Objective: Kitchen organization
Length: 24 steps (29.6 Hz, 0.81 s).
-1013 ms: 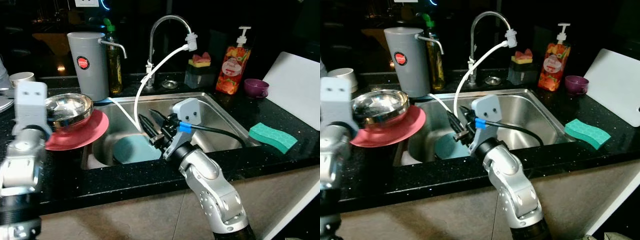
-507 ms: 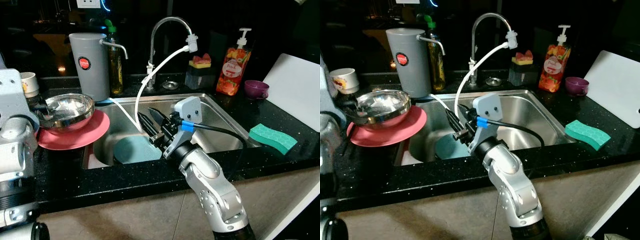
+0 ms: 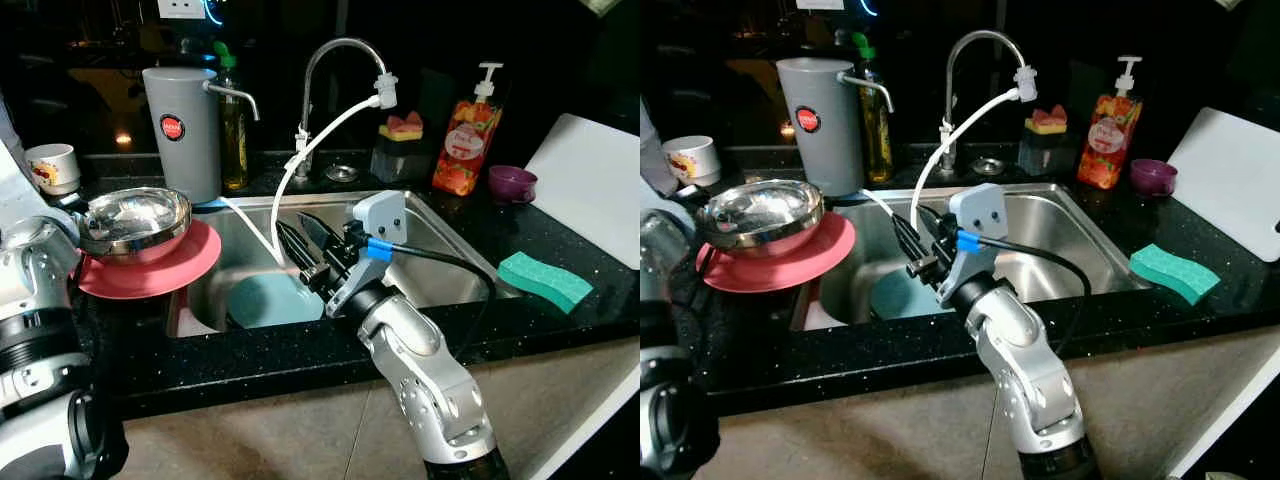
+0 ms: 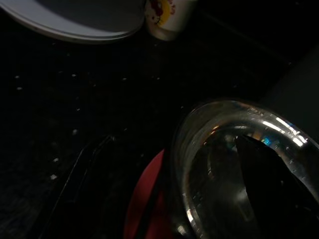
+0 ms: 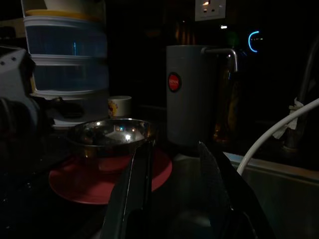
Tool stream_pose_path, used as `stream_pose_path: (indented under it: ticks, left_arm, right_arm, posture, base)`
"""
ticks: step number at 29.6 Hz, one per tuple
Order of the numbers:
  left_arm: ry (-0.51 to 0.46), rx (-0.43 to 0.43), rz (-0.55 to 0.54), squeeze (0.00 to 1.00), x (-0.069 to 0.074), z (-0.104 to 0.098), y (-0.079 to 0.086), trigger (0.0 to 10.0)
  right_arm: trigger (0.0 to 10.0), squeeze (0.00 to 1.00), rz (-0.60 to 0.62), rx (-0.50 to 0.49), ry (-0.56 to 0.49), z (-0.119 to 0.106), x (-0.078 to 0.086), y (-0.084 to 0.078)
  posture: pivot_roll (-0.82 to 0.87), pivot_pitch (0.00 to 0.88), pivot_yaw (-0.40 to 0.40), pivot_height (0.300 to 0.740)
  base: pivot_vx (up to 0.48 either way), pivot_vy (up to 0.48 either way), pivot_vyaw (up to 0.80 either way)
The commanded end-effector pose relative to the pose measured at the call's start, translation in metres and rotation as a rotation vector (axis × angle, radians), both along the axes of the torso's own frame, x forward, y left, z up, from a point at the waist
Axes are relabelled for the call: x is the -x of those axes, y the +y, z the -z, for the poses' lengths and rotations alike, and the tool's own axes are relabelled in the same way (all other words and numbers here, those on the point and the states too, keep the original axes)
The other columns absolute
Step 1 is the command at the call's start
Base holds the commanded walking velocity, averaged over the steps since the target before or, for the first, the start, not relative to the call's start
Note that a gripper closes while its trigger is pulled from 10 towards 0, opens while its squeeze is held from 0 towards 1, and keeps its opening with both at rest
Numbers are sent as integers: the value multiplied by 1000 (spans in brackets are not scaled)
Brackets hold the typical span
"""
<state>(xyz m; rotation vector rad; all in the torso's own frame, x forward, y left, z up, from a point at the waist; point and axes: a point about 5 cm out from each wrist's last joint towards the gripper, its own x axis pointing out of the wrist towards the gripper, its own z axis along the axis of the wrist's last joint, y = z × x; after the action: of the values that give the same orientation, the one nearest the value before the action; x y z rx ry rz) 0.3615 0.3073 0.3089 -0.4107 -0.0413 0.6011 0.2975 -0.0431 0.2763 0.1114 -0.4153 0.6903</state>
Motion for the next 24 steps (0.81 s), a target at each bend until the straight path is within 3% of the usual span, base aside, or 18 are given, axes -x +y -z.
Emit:
stream_pose_path:
  ticks: [1,10,18,19,20,21,22,23,24]
  left_arm:
    - [-19,-6,-20,0,0,-7,4,10000]
    - [48,69,18,0,-12,1,7,10000]
    - [129,97,10,0,-15,14,10,10000]
    - [137,99,8,0,-15,15,11,8078]
    - [141,100,6,0,-15,16,12,8078]
    - [148,101,4,0,-15,17,12,4863]
    - [148,101,4,0,-15,17,12,4863]
    - [157,105,2,0,-15,19,13,3922]
    - [159,108,2,0,-15,19,13,3922]
  right_arm:
    - [10000,0,-3,-11,-4,-2,0,-1]
    - [10000,0,13,-34,7,-1,-1,-4]
    - [10000,0,14,-42,5,-2,-1,-4]
    - [10000,0,15,-45,5,-2,-1,-5]
    - [10000,0,15,-46,5,-2,-1,-5]
    - [10000,0,15,-47,5,-2,-1,-4]
    - [10000,0,15,-47,5,-2,-1,-4]
    - [10000,0,16,-48,4,-2,-1,-4]
    - [10000,0,16,-49,4,-2,-1,-5]
  posture:
    - [131,54,-50,740]
    - [134,55,-40,740]
    - [138,55,-41,740]
    - [140,55,-40,740]
    - [140,55,-40,740]
    - [140,55,-40,740]
    - [140,55,-40,740]
    - [140,55,-40,740]
    - [140,55,-40,740]
  base:
    - [0,0,0]
    - [0,0,0]
    - [0,0,0]
    - [0,0,0]
    - [0,0,0]
    - [0,0,0]
    - [0,0,0]
    - [0,0,0]
    - [0,0,0]
